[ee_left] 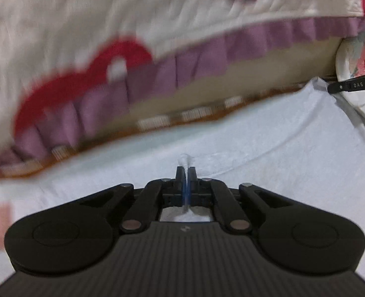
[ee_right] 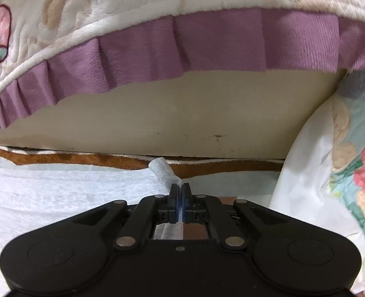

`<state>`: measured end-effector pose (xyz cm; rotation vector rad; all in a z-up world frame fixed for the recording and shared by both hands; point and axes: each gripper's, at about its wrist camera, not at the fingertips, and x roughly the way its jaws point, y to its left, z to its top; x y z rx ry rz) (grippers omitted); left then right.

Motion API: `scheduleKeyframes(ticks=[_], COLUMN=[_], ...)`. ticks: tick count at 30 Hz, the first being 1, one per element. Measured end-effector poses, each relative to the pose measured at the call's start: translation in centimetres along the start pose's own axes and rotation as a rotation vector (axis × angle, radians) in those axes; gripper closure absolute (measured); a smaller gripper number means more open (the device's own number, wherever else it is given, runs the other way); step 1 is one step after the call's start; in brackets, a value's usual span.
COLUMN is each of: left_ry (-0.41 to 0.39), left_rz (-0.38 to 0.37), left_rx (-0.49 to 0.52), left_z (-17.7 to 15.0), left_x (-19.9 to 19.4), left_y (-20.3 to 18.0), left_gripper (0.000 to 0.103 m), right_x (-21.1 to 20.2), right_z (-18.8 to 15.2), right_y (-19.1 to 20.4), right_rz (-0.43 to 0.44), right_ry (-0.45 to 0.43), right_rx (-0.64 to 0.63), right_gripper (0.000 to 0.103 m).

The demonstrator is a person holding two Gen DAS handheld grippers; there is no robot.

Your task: Fold clothes

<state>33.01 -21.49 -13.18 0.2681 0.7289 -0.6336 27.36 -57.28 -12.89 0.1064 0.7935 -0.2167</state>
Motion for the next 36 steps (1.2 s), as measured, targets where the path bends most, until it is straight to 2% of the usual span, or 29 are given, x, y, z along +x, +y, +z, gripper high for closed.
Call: scheduleKeyframes(ticks=[1,4,6,8,11,15,19,23,29,33,34,35,36], left_ry=[-0.056,-0.117,-0.1,-0.047,-0.021,-0.073,-0.081,-0.07,-0.055,-0.05,-0.058,-0.065,-0.091], left_rz=[0.023,0.064,0.077,0.103,0.137,0.176,0.187,0.194,0.204,0.198,0.189,0.18,0.171], left_rx=[0.021,0.0,-0.034,-0.048,-0.073,-0.027,-0.022,-0.047,-0.084,-0.121,-0.132,-0.144,-0.142], left_z=[0.3,1.4,1.5,0.9,-0.4,-0.5,-0.5,-0.9,-1.5,-1.7,-1.5,-1.4,-1.1], left_x=[-0.7,-1.4,-0.2,1.7,2.6,1.3,0.9,0.9,0.9,0.8,0.5,0.1,-0.2], left_y=[-0.3,0.0,0.4,0.8,1.3,1.5,1.8,2.2,2.8,3.3,3.5,3.7,3.6], left_gripper=[0.102,0.102,0.102,0.102,0.102,0.102,0.102,0.102,0.102,0.102,0.102,0.102,0.102], right_x=[-0.1,-0.2,-0.4,-0.5,-1.4,-2.8,-4.5,-6.6,-7.5,-7.3,-7.3,-7.3,-7.4], right_z=[-0.1,-0.4,-0.5,-0.8,-2.8,-5.7,-8.9,-10.9,-12.3,-12.4,-12.3,-12.1,-12.0], right_y=[-0.2,-0.8,-1.5,-2.3,-3.4,-4.9,-6.3,-6.2,-4.7,-2.3,-1.7,-1.2,-0.7], right_rz=[0.01,0.039,0.044,0.046,0.092,0.164,0.227,0.277,0.332,0.282,0.261,0.236,0.211], right_ry=[-0.004,-0.016,-0.026,-0.036,-0.012,0.031,0.067,0.041,0.059,0.049,0.031,0.007,-0.017], right_rx=[0.019,0.074,0.129,0.194,0.227,0.257,0.318,0.354,0.292,0.178,0.144,0.108,0.073], right_gripper=[0.1,0.098,0.094,0.093,0.093,0.073,0.071,0.068,0.063,0.057,0.058,0.089,0.098])
